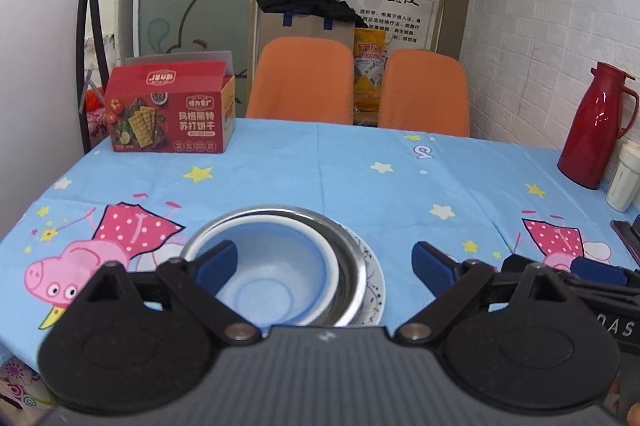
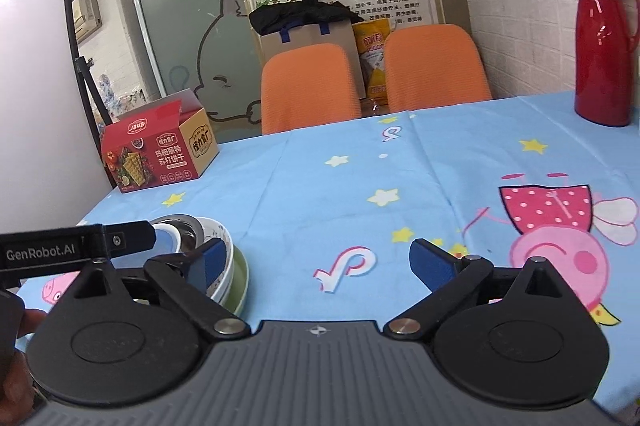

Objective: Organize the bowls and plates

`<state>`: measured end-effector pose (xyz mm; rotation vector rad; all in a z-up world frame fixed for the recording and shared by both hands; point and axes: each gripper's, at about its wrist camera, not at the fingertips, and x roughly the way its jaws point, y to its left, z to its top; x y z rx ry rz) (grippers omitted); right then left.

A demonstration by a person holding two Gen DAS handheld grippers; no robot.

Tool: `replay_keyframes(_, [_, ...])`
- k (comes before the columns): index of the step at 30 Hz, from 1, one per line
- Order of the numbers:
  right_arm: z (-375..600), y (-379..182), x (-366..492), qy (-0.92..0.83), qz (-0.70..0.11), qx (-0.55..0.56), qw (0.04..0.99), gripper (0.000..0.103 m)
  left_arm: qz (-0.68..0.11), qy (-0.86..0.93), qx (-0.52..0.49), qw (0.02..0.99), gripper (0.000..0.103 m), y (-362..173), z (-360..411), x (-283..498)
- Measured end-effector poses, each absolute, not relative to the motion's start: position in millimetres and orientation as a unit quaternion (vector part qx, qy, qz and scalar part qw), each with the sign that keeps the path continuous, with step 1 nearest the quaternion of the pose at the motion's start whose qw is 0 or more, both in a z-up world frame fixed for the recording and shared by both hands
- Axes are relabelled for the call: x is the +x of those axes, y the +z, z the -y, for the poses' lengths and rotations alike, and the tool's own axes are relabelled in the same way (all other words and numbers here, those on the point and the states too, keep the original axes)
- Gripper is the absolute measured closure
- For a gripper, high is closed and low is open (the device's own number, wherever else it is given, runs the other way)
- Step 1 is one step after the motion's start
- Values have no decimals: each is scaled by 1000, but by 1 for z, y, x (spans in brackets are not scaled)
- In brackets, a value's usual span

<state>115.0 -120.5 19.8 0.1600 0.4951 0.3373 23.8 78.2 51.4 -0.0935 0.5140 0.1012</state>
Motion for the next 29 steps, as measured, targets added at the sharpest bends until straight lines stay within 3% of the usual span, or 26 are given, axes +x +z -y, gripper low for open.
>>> replay_keyframes(5, [148, 20, 88, 134, -226, 90, 961, 0, -248, 38, -29, 968, 10, 46, -56, -2])
replay_keyframes(14, [150, -2, 65, 114, -263, 61, 956, 0, -272, 31, -22, 961, 10, 22, -46, -25])
replay_keyframes(29, [149, -9, 63, 122, -281, 69, 949, 0, -272, 30, -28, 961, 10, 17, -51, -27])
